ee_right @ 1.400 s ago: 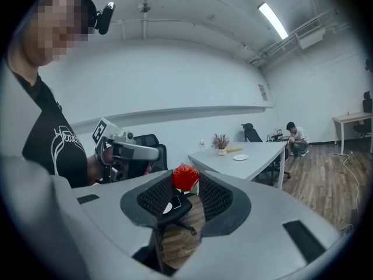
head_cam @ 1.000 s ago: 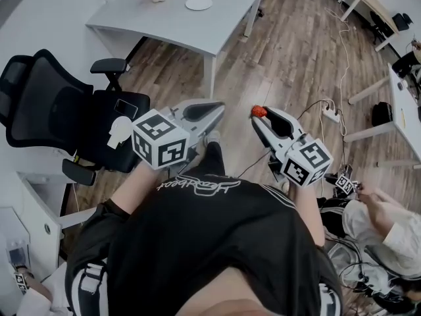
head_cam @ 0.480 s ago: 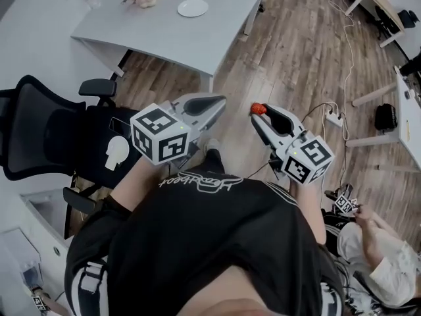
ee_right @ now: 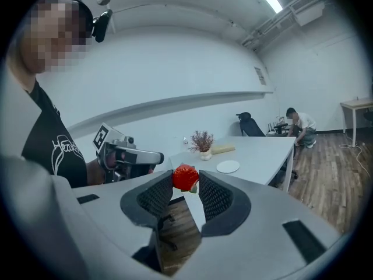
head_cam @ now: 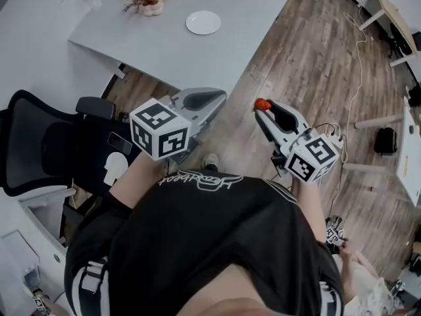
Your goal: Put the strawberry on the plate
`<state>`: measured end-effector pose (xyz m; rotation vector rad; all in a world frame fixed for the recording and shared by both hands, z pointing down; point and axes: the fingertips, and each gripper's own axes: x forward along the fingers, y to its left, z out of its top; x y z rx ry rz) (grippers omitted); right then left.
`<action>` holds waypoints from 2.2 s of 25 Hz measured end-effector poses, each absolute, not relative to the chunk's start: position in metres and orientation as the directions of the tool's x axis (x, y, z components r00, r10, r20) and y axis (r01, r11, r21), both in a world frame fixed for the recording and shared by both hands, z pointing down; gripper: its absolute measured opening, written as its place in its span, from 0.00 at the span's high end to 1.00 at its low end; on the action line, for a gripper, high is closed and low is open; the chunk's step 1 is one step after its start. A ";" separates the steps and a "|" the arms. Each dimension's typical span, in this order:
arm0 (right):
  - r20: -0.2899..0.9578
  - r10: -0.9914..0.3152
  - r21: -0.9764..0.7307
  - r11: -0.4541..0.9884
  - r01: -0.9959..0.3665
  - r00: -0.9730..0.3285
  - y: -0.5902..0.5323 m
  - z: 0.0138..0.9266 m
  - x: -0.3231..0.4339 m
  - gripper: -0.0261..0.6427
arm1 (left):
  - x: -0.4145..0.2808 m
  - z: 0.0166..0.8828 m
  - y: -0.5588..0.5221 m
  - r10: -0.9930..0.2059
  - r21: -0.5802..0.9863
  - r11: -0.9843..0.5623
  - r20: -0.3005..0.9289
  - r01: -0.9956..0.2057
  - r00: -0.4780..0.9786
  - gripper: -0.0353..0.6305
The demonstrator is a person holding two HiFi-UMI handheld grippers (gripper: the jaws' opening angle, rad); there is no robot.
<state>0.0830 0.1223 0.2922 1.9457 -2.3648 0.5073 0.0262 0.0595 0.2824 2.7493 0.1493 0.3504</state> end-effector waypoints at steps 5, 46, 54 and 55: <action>0.269 -0.927 -0.214 0.206 -0.955 -0.260 0.067 0.301 0.093 0.77 | 0.037 0.294 0.003 0.095 0.398 -0.917 0.210 0.004 0.973 0.94; 0.238 -0.805 -0.256 0.489 -0.834 -0.544 -0.151 0.321 0.183 0.77 | 0.111 0.323 -0.179 -0.209 0.423 -0.847 0.291 -0.322 0.933 0.94; 0.248 -0.770 -0.268 0.529 -0.805 -0.588 -0.197 0.332 0.201 0.77 | 0.130 0.341 -0.217 -0.244 0.443 -0.816 0.318 -0.371 0.916 0.94; 0.248 -0.765 -0.274 0.533 -0.801 -0.594 -0.202 0.333 0.202 0.77 | 0.131 0.343 -0.221 -0.249 0.446 -0.811 0.321 -0.378 0.914 0.94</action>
